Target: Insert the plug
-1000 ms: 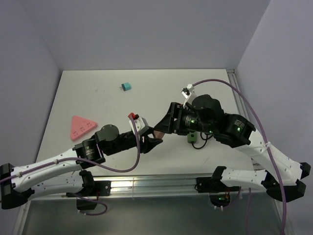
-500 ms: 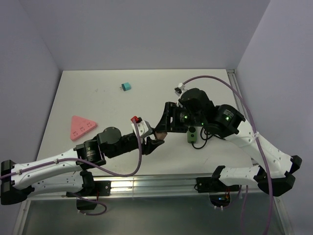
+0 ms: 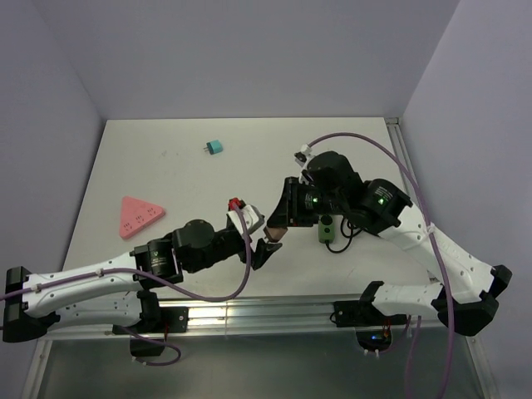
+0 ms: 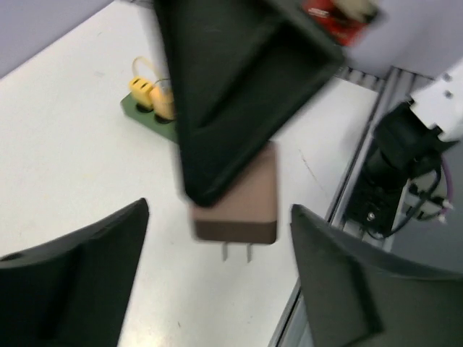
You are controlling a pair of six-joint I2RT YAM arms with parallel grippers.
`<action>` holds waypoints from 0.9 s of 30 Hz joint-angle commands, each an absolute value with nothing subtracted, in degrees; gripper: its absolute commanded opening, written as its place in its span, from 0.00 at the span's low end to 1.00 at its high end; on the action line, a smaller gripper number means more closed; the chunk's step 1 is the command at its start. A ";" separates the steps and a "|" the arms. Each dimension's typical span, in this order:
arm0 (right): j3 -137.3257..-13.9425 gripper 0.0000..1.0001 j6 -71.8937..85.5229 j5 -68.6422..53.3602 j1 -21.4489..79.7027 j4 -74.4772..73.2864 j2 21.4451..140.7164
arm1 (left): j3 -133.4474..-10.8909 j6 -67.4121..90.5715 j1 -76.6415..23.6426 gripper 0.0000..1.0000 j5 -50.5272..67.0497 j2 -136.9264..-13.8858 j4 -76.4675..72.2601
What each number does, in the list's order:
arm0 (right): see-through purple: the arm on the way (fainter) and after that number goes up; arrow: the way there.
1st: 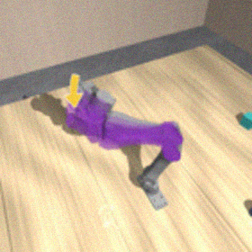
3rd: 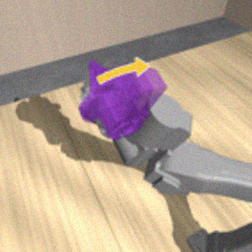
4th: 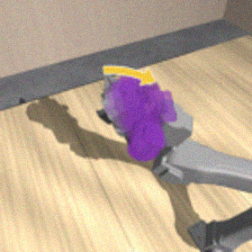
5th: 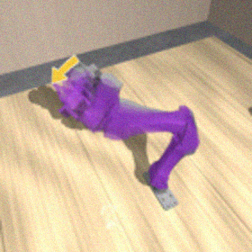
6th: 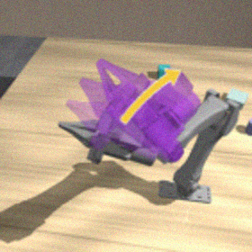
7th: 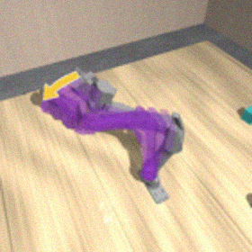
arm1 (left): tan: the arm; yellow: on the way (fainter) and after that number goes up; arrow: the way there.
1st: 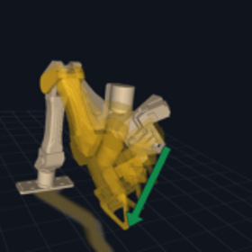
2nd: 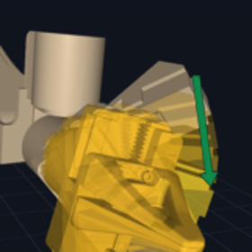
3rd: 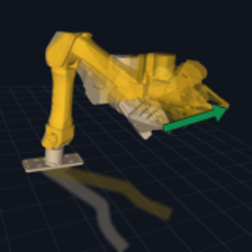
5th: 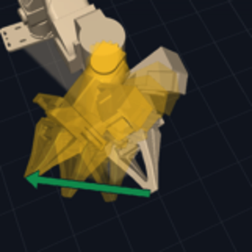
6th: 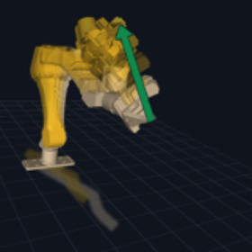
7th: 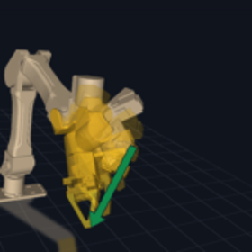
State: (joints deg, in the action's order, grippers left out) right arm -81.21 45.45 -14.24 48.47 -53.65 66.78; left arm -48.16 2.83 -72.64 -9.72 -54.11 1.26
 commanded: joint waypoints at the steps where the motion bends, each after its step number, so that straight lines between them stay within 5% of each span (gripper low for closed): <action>1: -78.41 0.00 43.33 -9.44 47.73 -51.59 62.58 | -50.63 7.37 -72.33 0.89 -20.20 -53.27 1.41; 2: -77.96 0.00 42.02 -6.27 47.20 -51.68 62.40 | -50.36 10.52 -72.33 0.99 -24.65 -52.65 1.84; 9: -67.34 0.00 35.69 16.69 45.62 -46.50 58.97 | -51.33 22.84 -72.33 0.99 -37.16 -43.35 10.00; 15: -60.39 0.00 32.79 30.73 43.60 -45.62 61.17 | -49.31 24.26 -72.25 0.99 -34.02 -35.17 9.32; 27: -53.09 0.00 24.35 29.54 29.36 -32.28 67.14 | -47.29 27.33 -72.25 0.98 -29.18 -34.19 8.26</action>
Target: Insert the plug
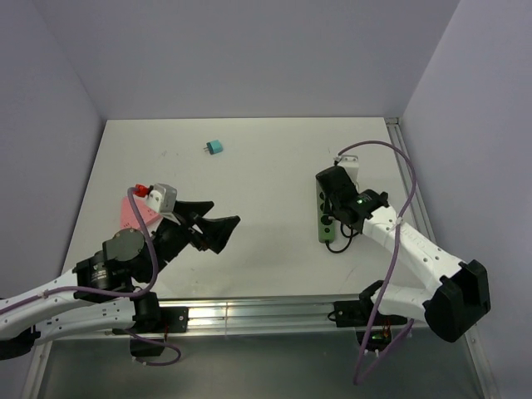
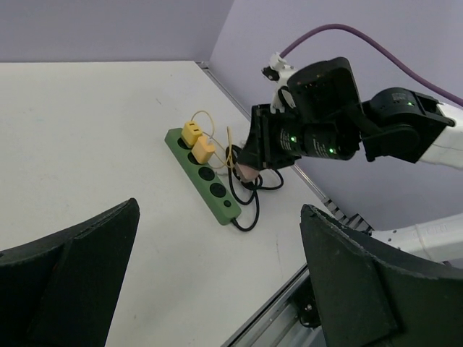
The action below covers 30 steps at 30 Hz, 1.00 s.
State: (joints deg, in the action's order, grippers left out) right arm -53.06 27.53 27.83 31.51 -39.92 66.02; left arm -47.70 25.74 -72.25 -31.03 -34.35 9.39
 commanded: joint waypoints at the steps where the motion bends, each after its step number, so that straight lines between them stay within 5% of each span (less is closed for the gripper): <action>1: -52.82 0.00 23.39 27.97 28.75 -31.39 67.67 | -47.11 27.51 -72.25 0.98 -29.01 -34.02 8.35; 30: -52.64 0.00 17.23 23.03 23.21 -20.31 78.39 | -47.02 27.77 -72.25 0.99 -27.07 -32.61 8.79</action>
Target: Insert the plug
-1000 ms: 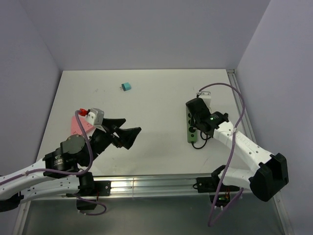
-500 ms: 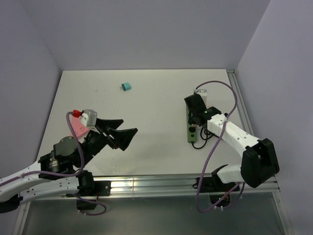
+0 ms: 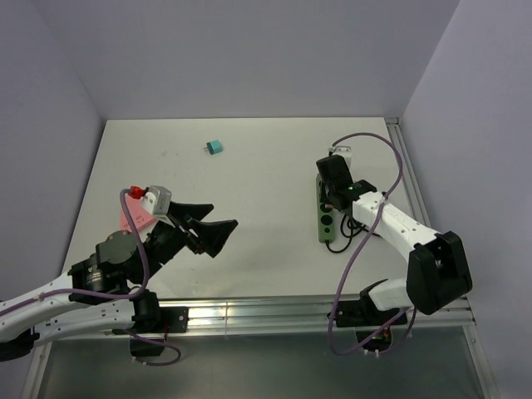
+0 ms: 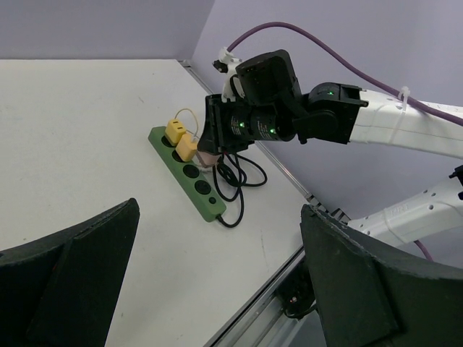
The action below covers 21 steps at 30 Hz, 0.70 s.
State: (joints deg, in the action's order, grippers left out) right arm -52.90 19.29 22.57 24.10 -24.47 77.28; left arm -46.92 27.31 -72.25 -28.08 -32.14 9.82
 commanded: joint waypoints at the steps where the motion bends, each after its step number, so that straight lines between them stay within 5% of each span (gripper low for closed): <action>1: -52.82 0.00 17.05 22.77 22.86 -20.13 79.27 | -46.93 27.69 -72.25 0.99 -27.07 -32.61 8.70; 21: -52.56 0.00 17.67 23.38 22.06 -19.60 84.90 | -45.79 28.74 -72.25 0.99 -25.58 -31.03 8.44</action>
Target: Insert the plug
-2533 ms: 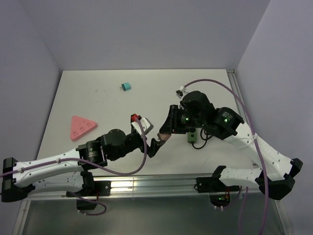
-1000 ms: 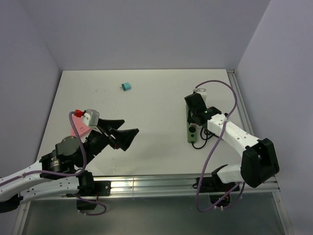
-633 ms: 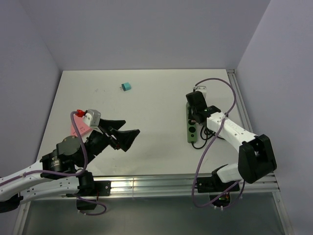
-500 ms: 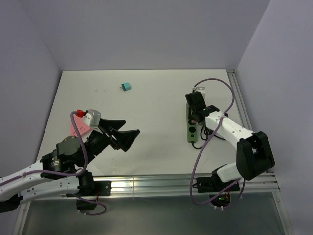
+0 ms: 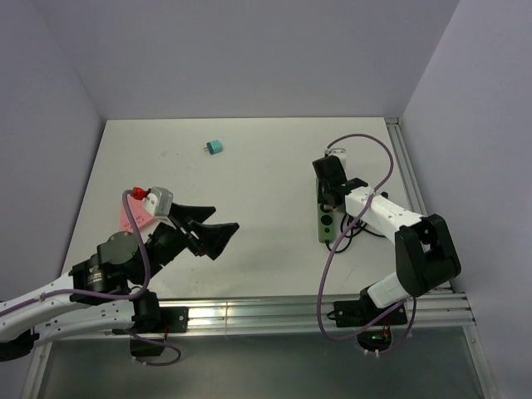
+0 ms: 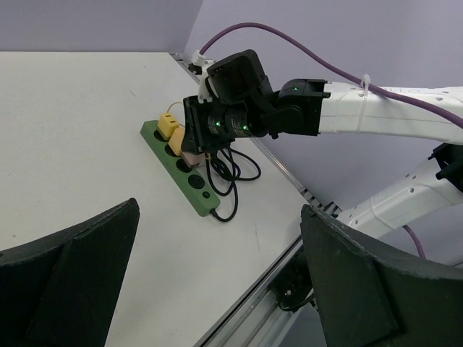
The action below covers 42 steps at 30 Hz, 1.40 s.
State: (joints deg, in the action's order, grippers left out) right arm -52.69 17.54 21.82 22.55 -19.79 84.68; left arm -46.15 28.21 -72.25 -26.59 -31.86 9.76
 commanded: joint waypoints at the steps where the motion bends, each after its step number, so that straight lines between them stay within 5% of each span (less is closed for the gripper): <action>1: -52.30 0.00 17.58 23.55 22.06 -19.60 84.82 | -45.79 28.74 -72.25 0.99 -25.58 -30.94 8.26; 25: -54.05 0.00 21.00 30.14 20.22 -31.98 95.45 | -45.26 29.71 -72.25 0.99 -23.99 -31.03 7.73; 39: -51.86 0.00 22.94 26.54 19.51 -31.11 88.08 | -45.53 30.76 -72.25 0.99 -21.97 -32.52 6.42; 42: -51.85 0.08 22.94 25.76 19.60 -30.50 86.31 | -45.88 30.85 -72.25 0.99 -21.45 -33.31 5.89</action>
